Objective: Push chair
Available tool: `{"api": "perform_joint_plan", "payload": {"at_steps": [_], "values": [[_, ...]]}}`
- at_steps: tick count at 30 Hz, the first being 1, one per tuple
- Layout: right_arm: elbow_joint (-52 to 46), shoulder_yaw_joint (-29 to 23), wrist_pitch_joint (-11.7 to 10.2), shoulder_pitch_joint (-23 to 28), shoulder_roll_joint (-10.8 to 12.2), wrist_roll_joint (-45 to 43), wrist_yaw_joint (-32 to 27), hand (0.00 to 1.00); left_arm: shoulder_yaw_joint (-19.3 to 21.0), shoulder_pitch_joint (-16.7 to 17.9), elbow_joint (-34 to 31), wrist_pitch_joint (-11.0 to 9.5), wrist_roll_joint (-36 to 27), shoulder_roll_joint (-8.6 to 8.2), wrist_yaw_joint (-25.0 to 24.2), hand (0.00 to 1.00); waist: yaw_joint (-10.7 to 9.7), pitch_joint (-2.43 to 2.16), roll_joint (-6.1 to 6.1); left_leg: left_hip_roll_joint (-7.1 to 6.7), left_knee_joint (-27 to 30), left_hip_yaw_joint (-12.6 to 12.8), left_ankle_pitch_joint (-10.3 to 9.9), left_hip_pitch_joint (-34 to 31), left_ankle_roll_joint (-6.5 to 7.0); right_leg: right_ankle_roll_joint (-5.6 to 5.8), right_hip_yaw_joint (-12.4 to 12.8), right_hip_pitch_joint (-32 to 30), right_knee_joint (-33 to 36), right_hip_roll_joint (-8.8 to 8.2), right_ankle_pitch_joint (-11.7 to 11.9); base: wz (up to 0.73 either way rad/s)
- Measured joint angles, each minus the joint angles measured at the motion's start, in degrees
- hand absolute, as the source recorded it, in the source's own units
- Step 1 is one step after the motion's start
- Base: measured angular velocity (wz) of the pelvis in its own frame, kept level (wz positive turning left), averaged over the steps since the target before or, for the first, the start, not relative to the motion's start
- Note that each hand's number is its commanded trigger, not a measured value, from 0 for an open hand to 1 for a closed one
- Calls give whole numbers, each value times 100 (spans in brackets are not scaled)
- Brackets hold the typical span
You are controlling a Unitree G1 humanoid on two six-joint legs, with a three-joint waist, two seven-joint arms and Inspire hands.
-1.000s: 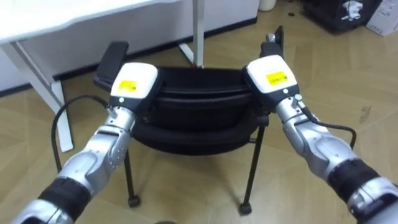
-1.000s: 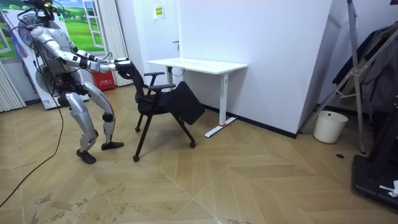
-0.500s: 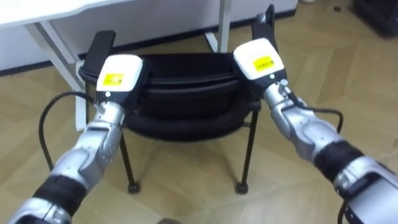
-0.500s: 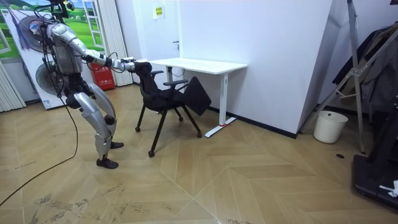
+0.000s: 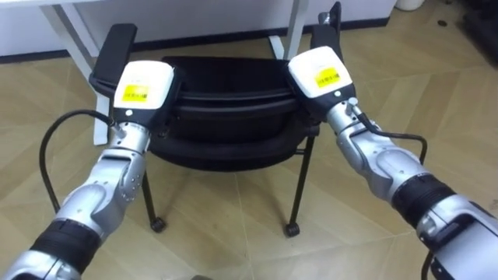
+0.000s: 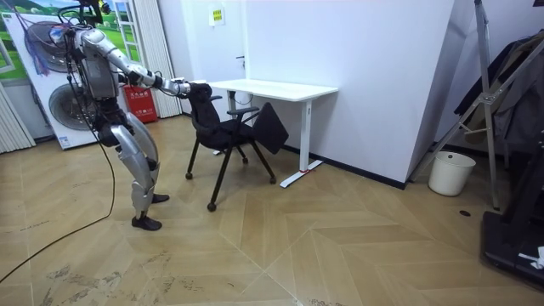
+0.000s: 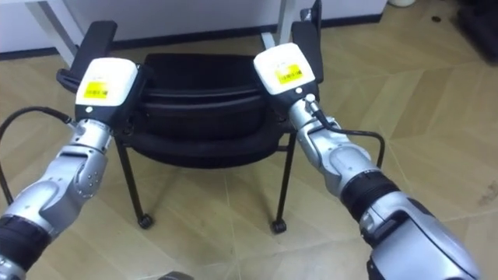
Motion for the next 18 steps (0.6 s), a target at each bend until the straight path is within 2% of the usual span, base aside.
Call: {"api": "perform_joint_plan", "payload": {"at_steps": [4, 9, 10, 11, 12, 13, 14, 15, 16, 17, 18], "values": [[38, -5, -4, 2, 78, -10, 16, 100, -21, 1, -31, 75, -36, 22, 42, 100, -99, -2, 21, 21, 436, -115, 0, -133, 0, -32, -56, 96, 86, 45, -161, 9], [74, -6, -41, 76, 81, 1, 64, 100, -51, 36, 0, 89, -42, -2, 41, 100, -147, -6, 138, 207, 1230, -194, 1, -328, 3, -123, -188, 410, 140, 215, -368, 17], [64, -7, -73, 84, 80, -7, 114, 100, -46, 79, 14, 89, -43, -6, 46, 100, -203, -21, 178, 238, 1397, -194, 1, -394, 3, -134, -203, 449, 180, 246, -438, 18], [58, -11, -88, 81, 77, -17, 132, 100, -37, 100, 15, 88, -43, -14, 64, 100, -238, -40, 208, 266, 1480, -193, 8, -443, 14, -149, -210, 461, 180, 281, -451, 20], [67, -25, -93, 83, 78, -18, 133, 100, -34, 104, 62, 88, -45, -51, 101, 100, -256, -31, 260, 275, 1672, -196, 78, -509, 123, -166, -211, 511, 178, 313, -476, 14], [98, -24, -98, 104, 73, -18, 136, 100, -33, 109, 112, 88, -43, -119, 107, 100, -260, -15, 298, 267, 1895, -180, 204, -613, 226, -179, -201, 589, 175, 317, -491, 15], [95, -24, -105, 118, 61, -17, 137, 100, -24, 120, 122, 89, -37, -138, 106, 100, -248, -9, 316, 253, 1947, -152, 225, -661, 229, -183, -201, 632, 176, 310, -500, 21], [81, -26, -133, 147, 42, -17, 136, 100, -29, 136, 138, 90, -40, -200, 106, 100, -274, 12, 280, 179, 1794, -1, 220, -813, 237, -157, -201, 643, 185, 286, -537, 15], [91, -28, -160, 146, -19, -18, 136, 100, -43, 134, 133, 112, -42, -244, 96, 100, -296, -6, 297, 50, 1530, 190, 220, -973, 242, -144, -193, 648, 187, 261, -548, 5], [91, -32, -174, 146, -38, -18, 136, 100, -59, 135, 117, 121, -42, -253, 91, 100, -281, -9, 300, -17, 1335, 308, 228, -1047, 238, -143, -190, 650, 184, 248, -548, -16], [83, -41, -213, 149, -75, -18, 136, 100, -72, 155, 55, 135, -33, -257, 89, 100, -239, -12, 307, -92, 821, 555, 337, -1144, 339, -141, -199, 670, 185, 243, -549, -20]]}}
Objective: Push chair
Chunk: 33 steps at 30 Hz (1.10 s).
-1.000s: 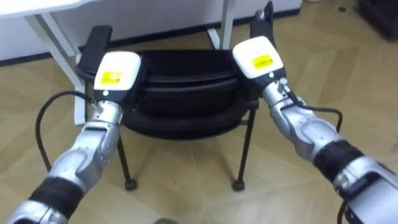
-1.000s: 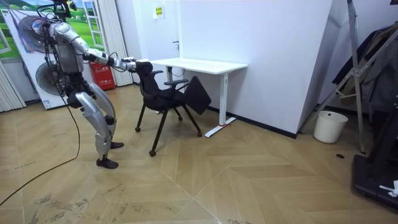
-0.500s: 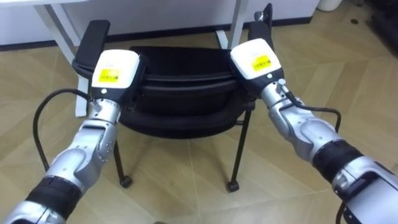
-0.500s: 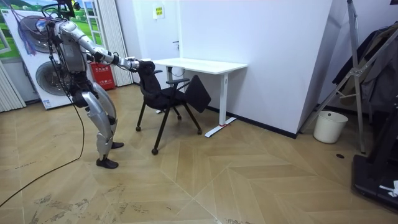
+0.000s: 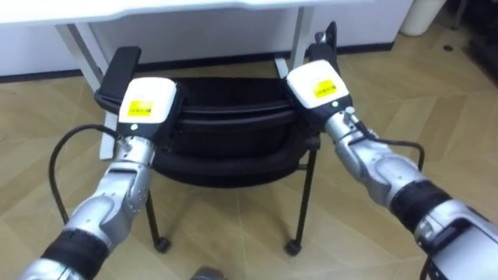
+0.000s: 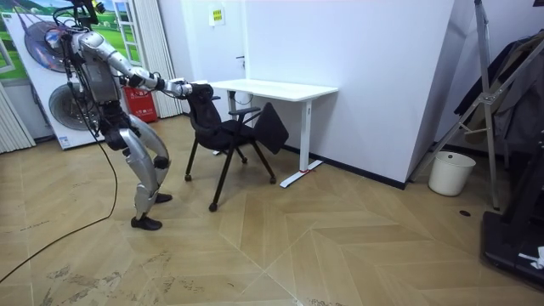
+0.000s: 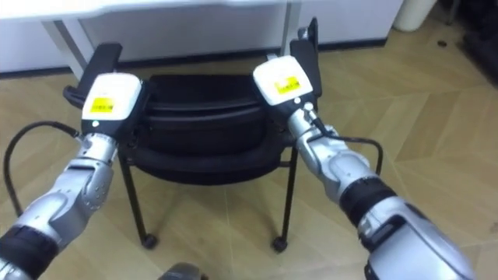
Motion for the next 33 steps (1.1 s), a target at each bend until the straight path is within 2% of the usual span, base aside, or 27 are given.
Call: {"api": "perform_joint_plan", "payload": {"at_steps": [1, 2, 3, 4, 5, 8, 10, 11, 13, 14, 15, 16, 17, 18, 19, 20, 21, 23, 24, 26, 27, 28, 29, 30, 31, 32, 33], "values": [[0, -1, -7, 12, 7, 0, 0, 100, -2, 35, -60, 19, 17, 19, 0, 100, 11, 2, -1, -96, -485, 206, 268, -14, 217, 21, -14, 49, 0, 1, -23, -17], [1, -1, -6, 27, 16, 0, 1, 100, -8, 48, -75, 20, 24, 33, -1, 100, 13, -2, -7, -151, -602, 229, 434, -5, 296, 47, -8, 60, 0, 0, -37, -7], [-26, -4, -8, 54, 19, 0, 0, 100, -18, 56, -94, 16, 27, 71, -7, 100, 2, -18, -26, -199, -705, 271, 689, 49, 361, 110, 9, 106, 0, -12, -71, 4], [-50, -5, -8, 58, 18, -1, 0, 100, -18, 53, -107, 14, 27, 98, -10, 100, -19, -34, -31, -222, -744, 315, 753, 71, 380, 145, 8, 118, 0, -40, -88, 9], [-69, -16, -7, 59, 16, 4, -1, 100, -16, 35, -130, 11, 32, 133, -16, 100, -20, -62, -102, -226, -799, 441, 811, 124, 413, 211, 52, 119, -8, -81, -102, 0], [-102, -56, -1, 71, 17, -17, -49, 100, -14, 25, -176, 30, 52, 153, -18, 100, 20, -65, -178, -289, -802, 598, 711, 187, 610, 342, 108, 151, -41, -198, -136, -6], [-135, -68, 6, 70, -1, -28, -85, 100, -2, 23, -193, 23, 27, 156, -21, 100, 29, -60, -209, -375, -811, 670, 611, 236, 674, 426, 138, 167, -12, -325, -178, -5], [-138, -70, 6, 70, -15, -28, -114, 100, 0, 33, -249, 23, 25, 165, -21, 100, 26, -62, -273, -454, -804, 683, 544, 247, 698, 496, 169, 155, 53, -419, -213, -4], [-151, -120, 6, 48, -27, -24, -119, 100, 12, -23, -296, 20, 31, 177, -65, 100, 69, -68, -382, -545, -655, 773, 346, 244, 766, 582, 391, 36, 471, -594, -244, -5], [-150, -132, 6, 45, -39, -24, -119, 100, 11, -57, -283, 18, 32, 165, -99, 100, 68, -64, -376, -546, -576, 791, 289, 243, 783, 617, 447, 10, 637, -624, -218, 0], [-136, -157, 6, 55, -41, -10, -117, 100, 10, -103, -255, 5, 36, 142, -156, 100, 117, -57, -365, -536, -413, 803, 168, 263, 842, 649, 648, -138, 982, -712, -119, 0], [-125, -165, 4, 84, -40, 11, -117, 100, 5, -110, -247, -24, 53, 146, -165, 100, 140, -56, -365, -514, -297, 803, 40, 304, 852, 678, 802, -195, 1214, -724, -5, -7], [-135, -169, 3, 99, -40, 20, -117, 100, -1, -109, -240, -41, 61, 158, -161, 100, 152, -52, -358, -506, -257, 795, -37, 330, 853, 675, 853, -221, 1327, -729, 66, -11], [-151, -169, 3, 124, -35, 21, -119, 100, -2, -110, -219, -93, 60, 180, -159, 100, 164, -35, -316, -506, -181, 734, -167, 384, 859, 687, 881, -289, 1603, -765, 273, -6], [-152, -170, 4, 133, -30, 21, -132, 100, -1, -111, -208, -108, 60, 186, -156, 100, 163, -24, -286, -501, -154, 699, -208, 411, 864, 683, 924, -346, 1764, -768, 416, -4], [-135, -170, 26, 153, 1, 21, -172, 100, -5, -120, -173, -132, 60, 188, -144, 100, 161, -14, -233, -493, -147, 609, -261, 462, 872, 700, 1073, -493, 2033, -773, 658, -8], [-153, -170, 71, 161, 6, 22, -208, 100, -4, -138, -168, -137, 53, 195, -133, 100, 178, -5, -194, -481, -147, 540, -299, 464, 869, 752, 1246, -790, 2259, -751, 713, -8], [-204, -174, 140, 147, 6, 18, -240, 100, -4, -234, -52, -182, 18, 182, -108, 100, 178, 14, -96, -447, -149, 435, -314, 462, 851, 773, 1450, -1347, 2345, -750, 630, 9], [-176, -189, 140, 145, 5, 19, -244, 100, -6, -314, 64, -229, 13, 157, -110, 100, 165, 14, -85, -425, -149, 399, -321, 473, 838, 768, 1511, -1689, 2173, -801, 629, 33], [-122, -191, 140, 169, 39, 11, -240, 100, -61, -383, 215, -275, -4, 144, -111, 100, 144, 20, -78, -350, -139, 385, -367, 565, 772, 757, 1606, -1957, 1444, -770, 699, 30], [-137, -197, 133, 198, 37, 11, -249, 100, -65, -377, 220, -283, -10, 150, -112, 100, 137, 19, -79, -322, -112, 342, -414, 595, 709, 727, 1639, -2035, 789, -733, 863, 23], [-150, -215, 128, 197, 39, 9, -255, 100, -55, -377, 220, -290, -10, 153, -114, 100, 130, 18, -80, -279, -22, 302, -486, 590, 642, 702, 1705, -2061, 227, -669, 1133, 26], [-151, -219, 126, 197, 36, 3, -257, 100, -51, -377, 229, -291, -9, 141, -116, 100, 121, 17, -62, -251, 41, 249, -530, 591, 596, 701, 1712, -2069, 163, -624, 1288, 20], [-157, -215, 113, 195, 24, -5, -260, 100, -55, -374, 232, -297, -7, 150, -118, 100, 158, -26, -47, -192, 128, 164, -600, 547, 488, 638, 1764, -2014, 135, -450, 1351, 15], [-162, -203, 105, 181, 14, -10, -266, 100, -51, -377, 230, -303, -8, 160, -113, 100, 162, -27, -42, -171, 143, 118, -612, 543, 435, 582, 1761, -1988, 128, -394, 1385, 21], [-169, -171, 101, 166, 7, -11, -260, 100, -44, -371, 232, -307, -9, 172, -103, 100, 152, -32, -56, -139, 140, 73, -618, 546, 333, 446, 1713, -1924, 85, -332, 1550, 28], [-189, -171, 94, 163, -1, -11, -238, 100, -39, -370, 230, -307, -9, 177, -94, 100, 139, -39, -55, -109, 123, -30, -654, 565, 265, 377, 1644, -1872, 72, -274, 1570, 27]]}}
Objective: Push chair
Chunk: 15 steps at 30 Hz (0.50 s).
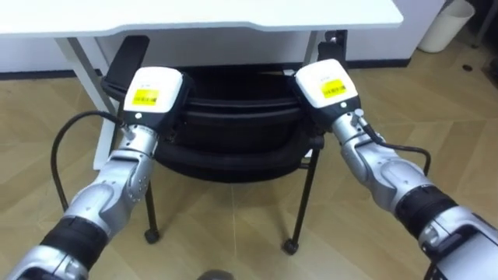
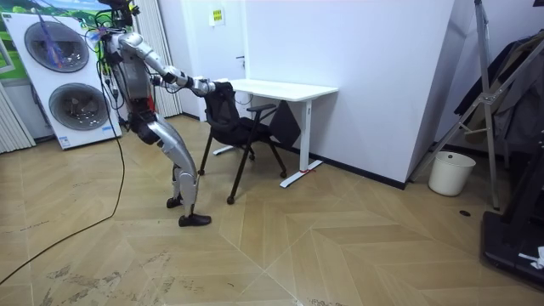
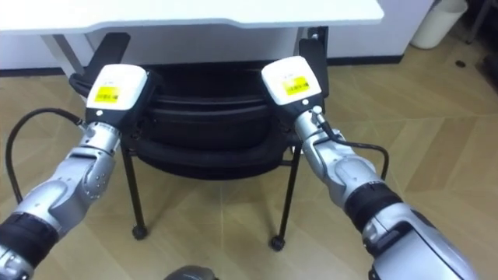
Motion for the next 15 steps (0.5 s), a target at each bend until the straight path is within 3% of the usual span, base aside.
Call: {"api": "perform_joint_plan", "payload": {"at_steps": [5, 7, 10, 15], "values": [[-7, 70, -78, -156, -76, 0, 55, 100, 26, -3, 14, 3, -54, -7, 153, 100, 16, 10, -70, 3, -420, -142, 124, 132, -235, -158, -136, 54, -98, 73, -92, 13], [-7, 77, -89, -201, -87, 1, 86, 100, 39, -5, 12, 5, -55, -11, 195, 100, 19, 36, -113, 6, -535, -194, 154, 194, -288, -218, -194, 101, -86, 71, -164, 16], [-2, 73, -88, -256, -86, 2, 94, 100, 36, -55, -2, 26, -49, 22, 232, 100, 12, 62, -207, 22, -650, -327, 188, 258, -367, -285, -323, 156, -25, 74, -332, 17], [4, 45, -84, -273, -10, -8, 104, 100, 39, -59, -16, 8, -46, 110, 298, 100, -6, 84, -260, 124, -659, -459, 131, 339, -516, -375, -466, 273, 46, 154, -613, 9]]}}
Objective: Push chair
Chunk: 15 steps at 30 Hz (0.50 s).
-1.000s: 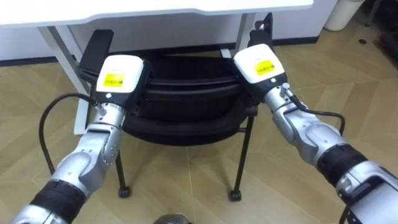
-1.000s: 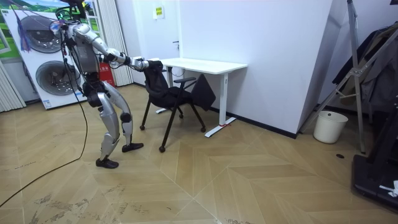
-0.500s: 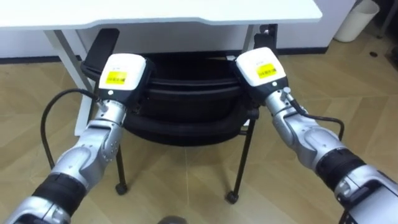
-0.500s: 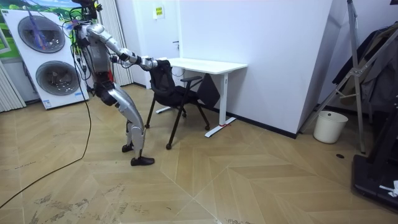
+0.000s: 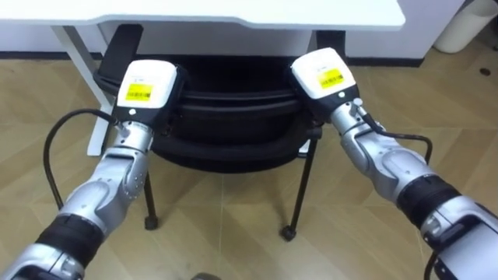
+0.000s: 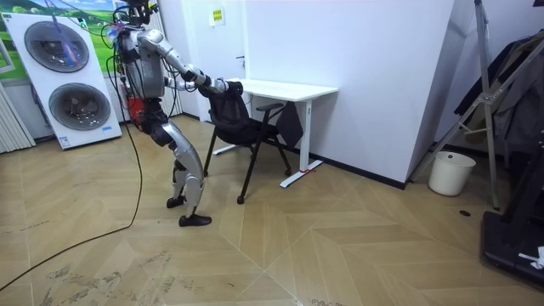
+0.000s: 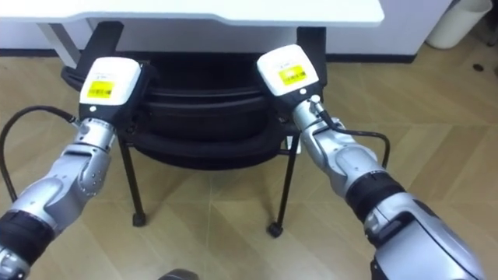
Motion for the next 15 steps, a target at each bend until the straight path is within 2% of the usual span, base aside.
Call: {"api": "perform_joint_plan", "payload": {"at_steps": [2, 5, 6, 8, 9, 10, 11, 14, 15], "values": [[-14, -33, -2, -53, 9, -25, 31, 100, 7, -14, -18, 19, -3, 13, 29, 100, -31, -8, -6, 39, 98, -36, -16, -65, -43, -18, -45, -49, 87, 9, -118, 11], [47, -36, -4, -81, 24, -1, 92, 100, -92, -61, -2, 137, -16, 6, 64, 100, -142, -9, 43, 158, 1025, 0, 33, -386, -6, -85, -252, 93, 344, 9, -372, 31], [62, -35, -18, -43, 37, 17, 121, 100, -161, -56, 11, 186, -36, 8, 79, 100, -151, -5, 54, 192, 1407, 11, 109, -509, 89, -75, -314, 192, 467, -7, -516, 19], [60, -41, -48, 35, 38, 18, 120, 100, -196, -6, 10, 197, -61, 7, 60, 100, -194, -3, 133, 308, 1848, 33, 268, -662, 98, -78, -433, 372, 516, -10, -645, 28], [64, -40, -62, 58, 48, -13, 125, 100, -202, 42, 13, 206, -83, -7, 62, 100, -296, 23, 198, 368, 2005, 69, 345, -688, 121, -59, -511, 499, 522, -20, -699, 33], [63, -42, -62, 63, 48, -35, 123, 100, -201, 58, 18, 208, -99, -21, 62, 100, -330, 26, 221, 370, 2025, 91, 355, -684, 127, -52, -527, 533, 537, -31, -719, 28], [66, -40, -79, 62, 22, -42, 115, 100, -195, 61, 49, 216, -117, -72, 65, 100, -367, 32, 238, 403, 2007, 224, 353, -656, 130, -56, -554, 561, 582, -86, -728, 24], [92, -37, -124, 58, -40, -78, 82, 100, -173, 64, 103, 243, -118, -188, 82, 100, -395, 34, 230, 339, 1684, 333, 300, -526, 153, -68, -558, 563, 568, -167, -674, 13], [75, -34, -134, 57, -70, -83, 47, 100, -170, 56, 91, 236, -130, -199, 78, 100, -391, 32, 242, 332, 1510, 353, 227, -455, 99, -73, -560, 550, 534, -162, -648, 5]]}}
